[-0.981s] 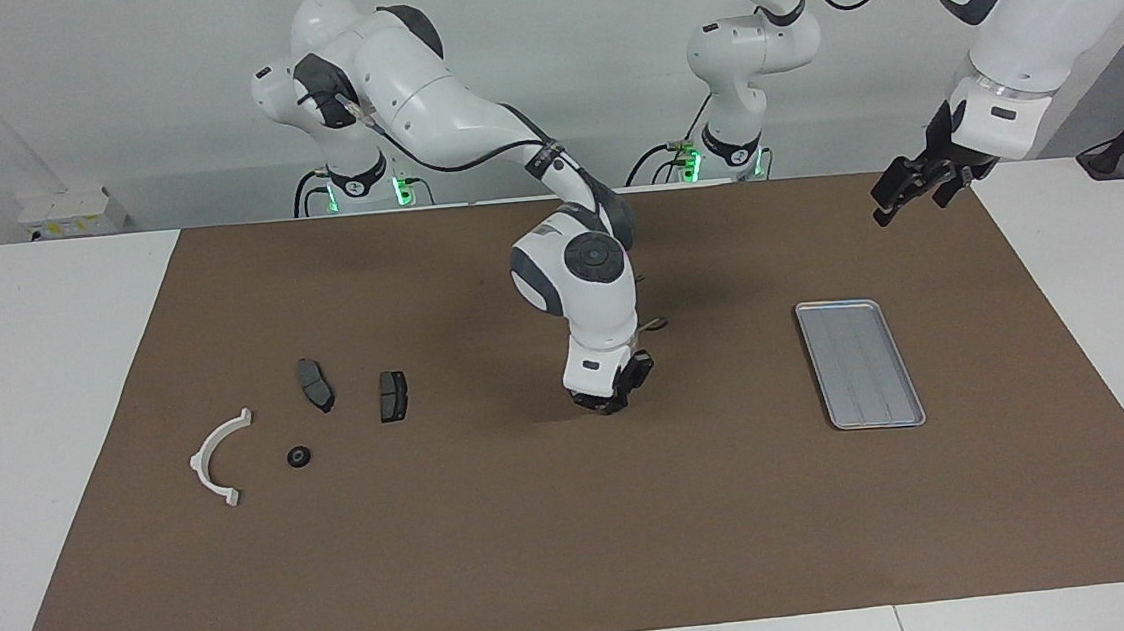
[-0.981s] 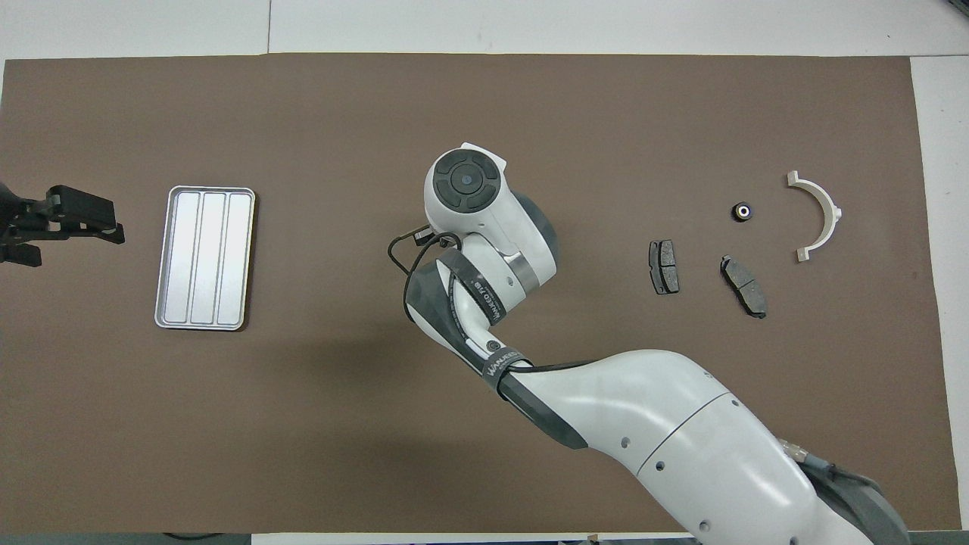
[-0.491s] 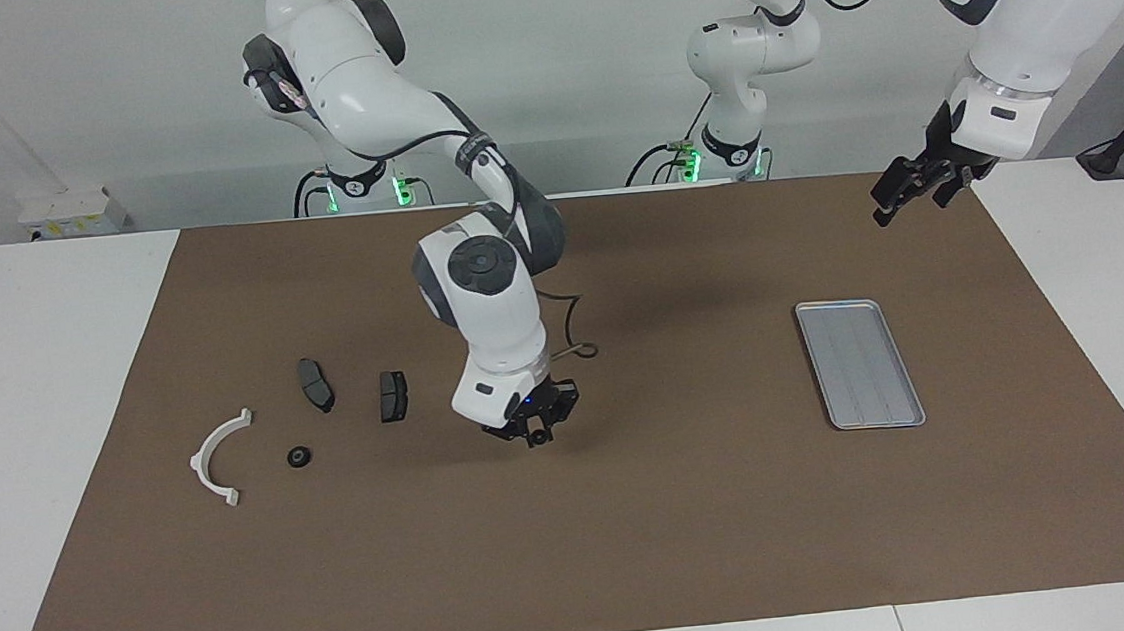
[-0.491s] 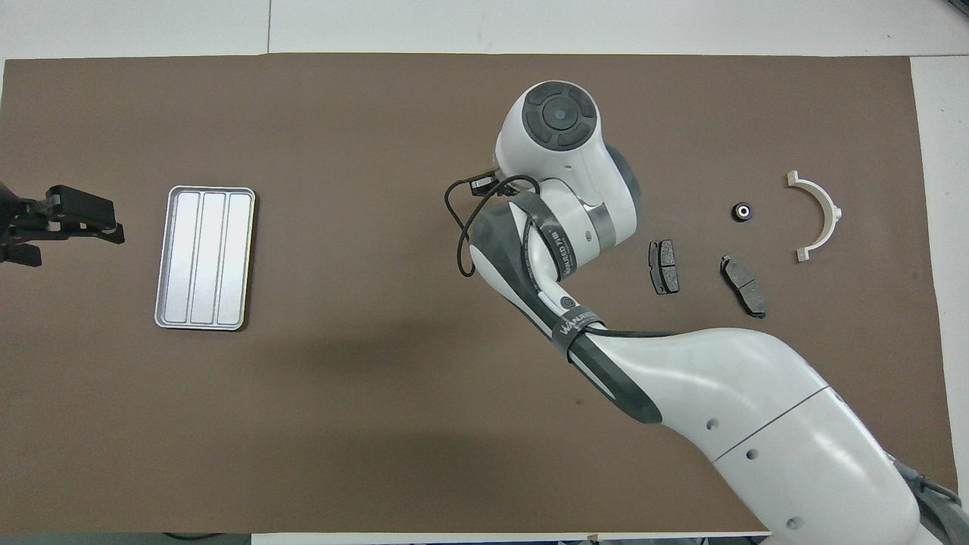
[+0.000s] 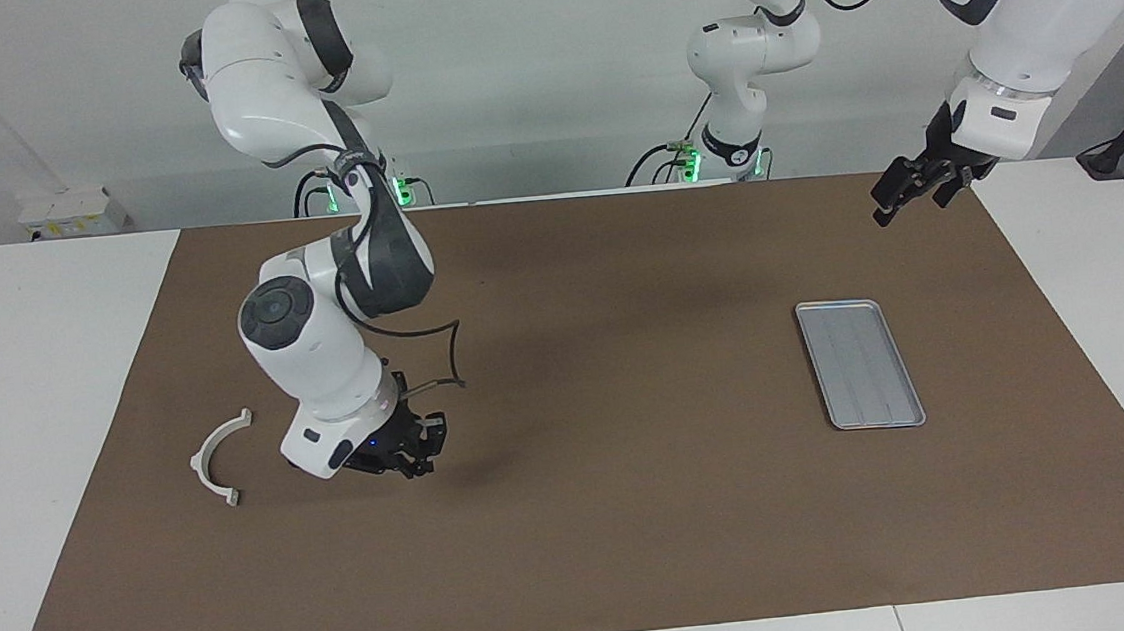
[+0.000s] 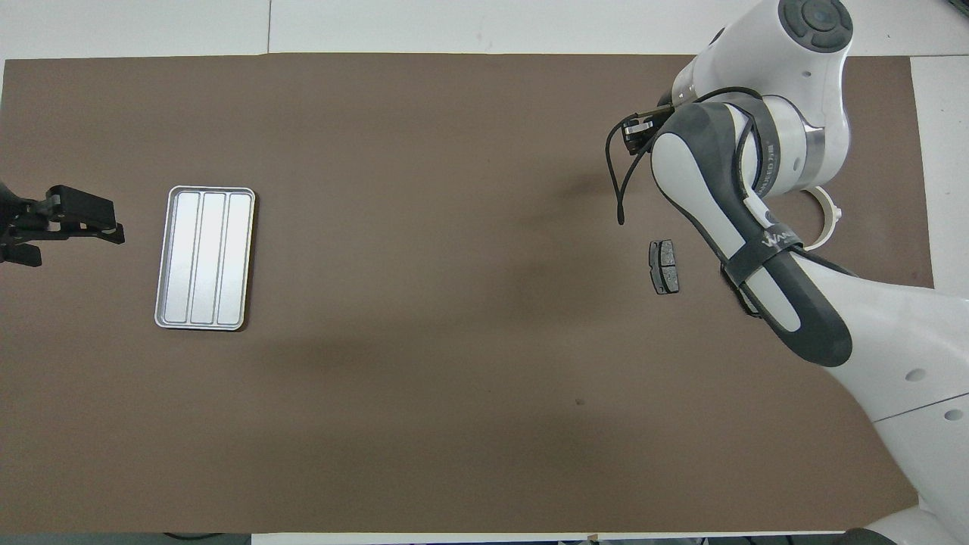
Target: Place bearing gear from tray to pile
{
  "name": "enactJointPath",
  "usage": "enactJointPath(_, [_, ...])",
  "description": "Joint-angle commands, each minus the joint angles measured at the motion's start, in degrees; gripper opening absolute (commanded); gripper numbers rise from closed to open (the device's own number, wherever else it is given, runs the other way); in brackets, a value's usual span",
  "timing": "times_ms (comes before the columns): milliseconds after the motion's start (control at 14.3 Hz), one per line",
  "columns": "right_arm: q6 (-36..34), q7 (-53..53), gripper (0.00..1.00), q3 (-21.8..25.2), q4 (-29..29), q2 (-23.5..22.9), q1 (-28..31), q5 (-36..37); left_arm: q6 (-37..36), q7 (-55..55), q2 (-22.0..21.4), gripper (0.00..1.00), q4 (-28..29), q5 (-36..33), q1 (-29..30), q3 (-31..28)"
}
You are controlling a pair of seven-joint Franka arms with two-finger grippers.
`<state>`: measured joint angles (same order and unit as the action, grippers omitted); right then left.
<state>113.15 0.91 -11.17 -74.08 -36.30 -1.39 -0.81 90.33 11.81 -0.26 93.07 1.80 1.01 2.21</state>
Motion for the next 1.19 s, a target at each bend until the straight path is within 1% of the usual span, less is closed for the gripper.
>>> enactJointPath(0, [-1.19,-1.26,0.00,-1.13,-5.43,3.06,1.13,-0.94,-0.16,-0.21,-0.53,1.00,0.36,1.01,-0.22,-0.27])
enactJointPath(210, [0.57,-1.52,0.00,-0.96,-11.33,5.61,2.18,-0.51,-0.16,-0.21,-0.53,1.00,0.36,1.01,-0.22,-0.27])
enactJointPath(351, [1.62,-3.97,0.00,-0.96,-14.06,5.97,4.63,-0.15,-0.16,-0.21,-0.53,1.00,0.36,1.01,-0.22,-0.27])
enactJointPath(421, [3.20,-5.90,0.00,-0.96,-16.42,6.50,6.21,-0.15,-0.16,-0.21,-0.62,1.00,0.36,1.01,-0.22,-0.27])
enactJointPath(561, [5.92,-8.19,0.00,-0.87,-20.47,8.08,7.45,-0.06,-0.16,-0.21,-0.53,1.00,0.36,1.01,-0.22,-0.27])
enactJointPath(841, [7.34,-8.99,0.00,-0.78,-23.56,8.70,8.51,0.38,-0.07,-0.21,-0.53,1.00,0.36,1.01,-0.22,-0.27])
enactJointPath(981, [9.44,-9.17,0.00,-0.78,-25.75,9.22,8.43,0.38,-0.16,-0.21,-0.62,1.00,0.36,1.01,-0.22,-0.27])
enactJointPath(1122, [12.95,-10.22,0.00,-0.78,-28.30,9.14,8.51,0.38,-0.07,-0.21,-0.62,1.00,0.36,1.01,-0.22,-0.27])
